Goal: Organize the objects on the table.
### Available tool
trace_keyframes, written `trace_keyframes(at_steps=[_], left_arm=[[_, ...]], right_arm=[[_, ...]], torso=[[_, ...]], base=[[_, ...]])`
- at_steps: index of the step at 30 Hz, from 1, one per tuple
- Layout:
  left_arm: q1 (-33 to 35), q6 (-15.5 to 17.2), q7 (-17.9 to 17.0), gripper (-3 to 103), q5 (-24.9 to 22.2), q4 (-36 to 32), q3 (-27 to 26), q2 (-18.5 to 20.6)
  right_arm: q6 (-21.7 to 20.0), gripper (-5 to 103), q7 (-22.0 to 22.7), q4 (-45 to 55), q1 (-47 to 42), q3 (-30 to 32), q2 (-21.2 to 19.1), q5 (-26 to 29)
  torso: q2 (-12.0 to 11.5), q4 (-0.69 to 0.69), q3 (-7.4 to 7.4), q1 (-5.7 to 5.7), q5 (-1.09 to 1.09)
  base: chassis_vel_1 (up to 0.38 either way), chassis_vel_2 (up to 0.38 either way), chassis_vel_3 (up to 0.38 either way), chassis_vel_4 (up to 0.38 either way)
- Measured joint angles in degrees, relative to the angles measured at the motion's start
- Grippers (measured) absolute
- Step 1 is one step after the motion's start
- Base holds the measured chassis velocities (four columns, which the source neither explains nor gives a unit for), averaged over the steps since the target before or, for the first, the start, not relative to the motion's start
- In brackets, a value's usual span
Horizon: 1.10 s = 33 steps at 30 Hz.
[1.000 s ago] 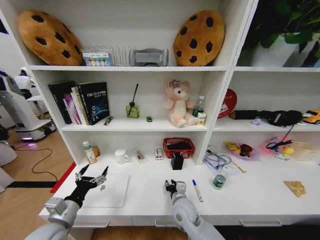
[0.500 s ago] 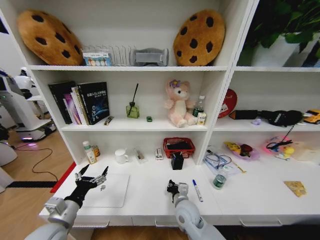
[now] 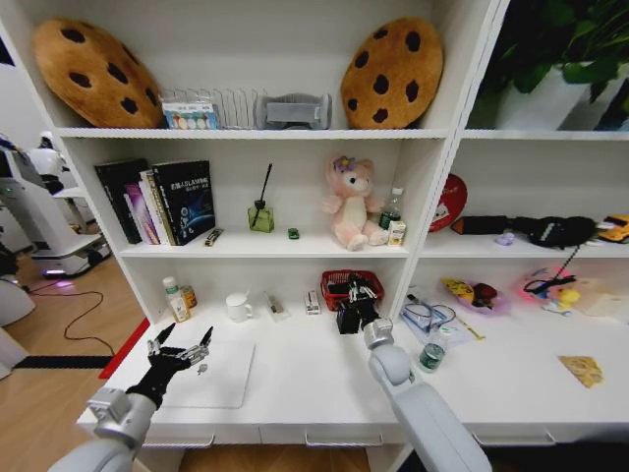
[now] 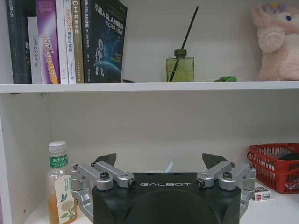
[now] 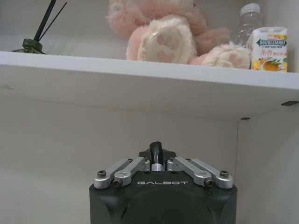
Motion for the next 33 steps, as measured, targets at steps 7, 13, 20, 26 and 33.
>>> trace_keyframes(at_steps=[7, 13, 20, 26, 33], left_arm=[[0.00, 0.00, 0.00, 100, 0.00, 0.00, 0.00, 0.00], [0.00, 0.00, 0.00, 100, 0.00, 0.00, 0.00, 0.00], [0.00, 0.00, 0.00, 100, 0.00, 0.00, 0.00, 0.00], [0.00, 0.00, 0.00, 100, 0.00, 0.00, 0.00, 0.00], [0.00, 0.00, 0.00, 100, 0.00, 0.00, 0.00, 0.00]], right_arm=[[1.21, 12, -0.82, -6.28, 5.02, -1.28, 1.81, 0.27], [-0.92, 12, 1.16, -6.84, 6.00, -2.66, 2.50, 1.98], [-3.11, 13, 3.06, -6.80, 4.14, -3.49, 2.89, 3.08], [-3.98, 33, 4.18, -6.74, 4.01, -3.89, 3.07, 3.47], [-5.11, 61, 5.76, -4.19, 3.07, -4.22, 2.21, 4.66]], torso=[[0.00, 0.01, 0.00, 0.00, -0.01], [0.00, 0.00, 0.00, -0.01, -0.01], [0.01, -0.01, -0.01, -0.01, -0.01], [0.01, 0.00, 0.00, -0.01, 0.00], [0.01, 0.00, -0.01, -0.01, 0.00]], base=[[0.000, 0.000, 0.000, 0.000], [0.000, 0.000, 0.000, 0.000], [0.000, 0.000, 0.000, 0.000], [0.000, 0.000, 0.000, 0.000], [0.000, 0.000, 0.000, 0.000]])
